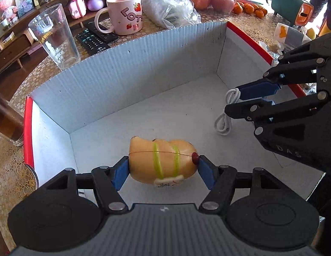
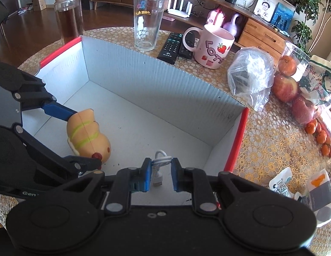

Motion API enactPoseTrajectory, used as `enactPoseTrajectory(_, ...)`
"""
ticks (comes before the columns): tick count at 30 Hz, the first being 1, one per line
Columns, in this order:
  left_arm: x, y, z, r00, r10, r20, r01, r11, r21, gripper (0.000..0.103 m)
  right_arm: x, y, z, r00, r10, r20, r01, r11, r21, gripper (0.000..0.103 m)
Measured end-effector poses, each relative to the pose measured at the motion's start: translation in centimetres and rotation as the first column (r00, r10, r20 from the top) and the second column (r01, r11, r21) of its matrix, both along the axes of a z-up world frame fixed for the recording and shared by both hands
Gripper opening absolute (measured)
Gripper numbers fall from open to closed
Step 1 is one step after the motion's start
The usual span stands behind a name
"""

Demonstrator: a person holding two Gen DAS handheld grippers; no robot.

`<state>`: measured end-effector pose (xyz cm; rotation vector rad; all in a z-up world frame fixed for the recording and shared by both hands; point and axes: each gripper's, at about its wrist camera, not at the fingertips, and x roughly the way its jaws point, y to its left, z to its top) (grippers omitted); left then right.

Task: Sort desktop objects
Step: 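Lower the yellow plush toy into the box and open the left gripper, then withdraw the left gripper from the box back over the table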

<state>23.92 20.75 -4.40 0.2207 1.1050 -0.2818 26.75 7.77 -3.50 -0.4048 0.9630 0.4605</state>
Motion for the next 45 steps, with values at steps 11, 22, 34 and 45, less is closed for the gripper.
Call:
enactPoseTrajectory(11, 0.1, -0.5, 0.2, 1.0, -0.01, -0.007, 0.011, 1.0, 0.026, 0.073, -0.3, -0.5, 0.6, 1.0, -0.017, 0.008, 0.017, 1.0, 0.019, 0.038)
enactPoseTrajectory(22, -1.6, -1.7, 2.5, 0.998, -0.031, 0.053, 0.028, 0.998, 0.062, 0.083, -1.6, -1.9, 2.8, 0.999, -0.015, 0.04, 0.013, 0.998, 0.06, 0.05)
enactPoseTrajectory(34, -4.7, -4.6, 7.0, 0.993, -0.041, 0.114, 0.032, 0.996, 0.079, 0.083, -5.0, -5.2, 6.7, 0.994, -0.027, 0.101, 0.017, 0.995, 0.099, 0.051)
enactPoseTrajectory(45, -7.8, -9.1, 10.7, 0.983, -0.054, 0.177, 0.045, 0.997, 0.058, 0.083, -9.2, -10.8, 9.8, 0.986, -0.064, 0.154, 0.046, 0.992, 0.12, 0.052)
